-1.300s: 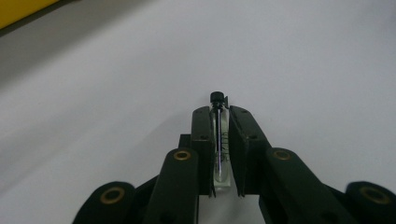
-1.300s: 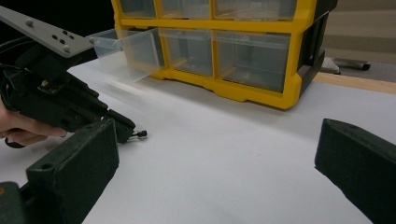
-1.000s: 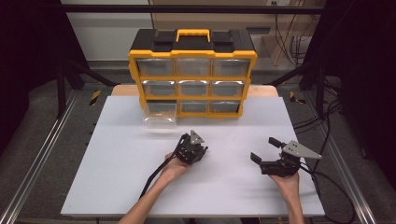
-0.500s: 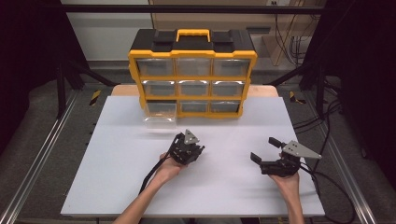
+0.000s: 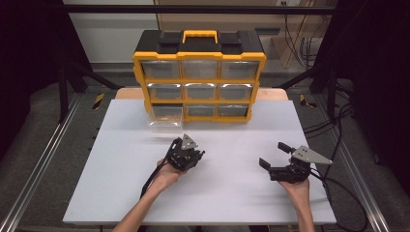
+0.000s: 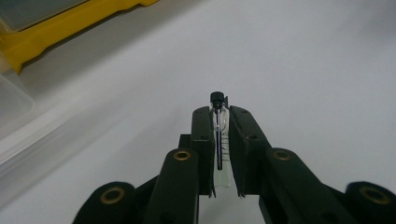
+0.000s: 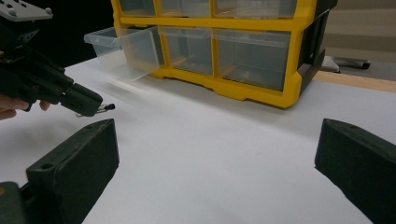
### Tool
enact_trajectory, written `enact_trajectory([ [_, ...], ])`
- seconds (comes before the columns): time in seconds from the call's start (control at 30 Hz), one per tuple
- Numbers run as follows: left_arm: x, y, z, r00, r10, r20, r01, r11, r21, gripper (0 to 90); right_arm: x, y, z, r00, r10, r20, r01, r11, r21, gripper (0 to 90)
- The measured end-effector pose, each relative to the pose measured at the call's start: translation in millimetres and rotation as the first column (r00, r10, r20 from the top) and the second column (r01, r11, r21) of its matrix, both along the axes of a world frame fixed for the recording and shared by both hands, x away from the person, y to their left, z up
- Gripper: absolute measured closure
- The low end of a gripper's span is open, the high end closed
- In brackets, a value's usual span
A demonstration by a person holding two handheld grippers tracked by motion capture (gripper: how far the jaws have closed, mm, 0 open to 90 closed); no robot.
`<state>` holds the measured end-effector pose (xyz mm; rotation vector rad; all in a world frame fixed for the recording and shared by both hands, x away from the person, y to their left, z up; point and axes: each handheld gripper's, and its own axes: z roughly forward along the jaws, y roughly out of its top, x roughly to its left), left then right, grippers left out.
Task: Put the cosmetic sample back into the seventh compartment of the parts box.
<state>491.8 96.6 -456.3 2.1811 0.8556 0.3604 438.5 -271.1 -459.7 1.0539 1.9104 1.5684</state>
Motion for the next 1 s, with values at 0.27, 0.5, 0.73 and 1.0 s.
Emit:
enact_trajectory([
  [0.27,-2.8,7.2,6.0,1.0,0.001,0.009,-0.001,0.9999,-0.011,79.7,0.1,-0.3,0.1,1.0,0.001,0.002,-0.001,1.0,0.001,0.4],
  [0.5,-4.2,14.5,9.1,0.9999,0.009,0.01,-0.009,0.9998,-0.016,79.6,0.0,0.1,-0.1,1.0,0.002,-0.001,-0.002,1.0,0.0,0.4],
  [0.73,-6.3,23.8,15.1,0.9996,0.021,0.02,-0.02,0.9993,-0.031,79.6,-0.2,0.1,0.0,1.0,0.001,0.001,-0.001,1.0,0.0,0.4],
  [1.0,-6.8,30.9,19.0,0.9994,0.028,0.023,-0.027,0.9989,-0.038,79.6,-0.5,0.6,0.0,1.0,0.002,-0.005,-0.002,1.0,0.002,0.4],
])
